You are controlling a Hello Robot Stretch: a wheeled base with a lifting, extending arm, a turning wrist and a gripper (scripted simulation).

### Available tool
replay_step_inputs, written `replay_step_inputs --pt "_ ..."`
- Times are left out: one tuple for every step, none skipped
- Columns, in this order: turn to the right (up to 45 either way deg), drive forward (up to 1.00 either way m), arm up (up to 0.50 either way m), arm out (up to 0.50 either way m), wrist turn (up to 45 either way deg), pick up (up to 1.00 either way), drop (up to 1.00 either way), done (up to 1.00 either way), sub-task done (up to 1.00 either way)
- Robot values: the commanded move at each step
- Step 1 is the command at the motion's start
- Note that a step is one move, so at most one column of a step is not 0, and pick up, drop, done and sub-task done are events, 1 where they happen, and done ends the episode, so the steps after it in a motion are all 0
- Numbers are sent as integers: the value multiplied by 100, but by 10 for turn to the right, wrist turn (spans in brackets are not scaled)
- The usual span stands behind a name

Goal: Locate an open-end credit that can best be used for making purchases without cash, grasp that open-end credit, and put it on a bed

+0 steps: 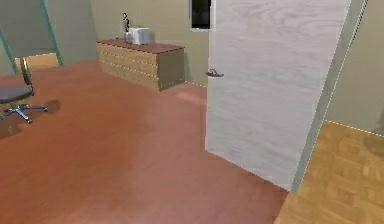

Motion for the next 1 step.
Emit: replay_step_inputs --pt "-450 0 0 0 0 0 0 0 0"
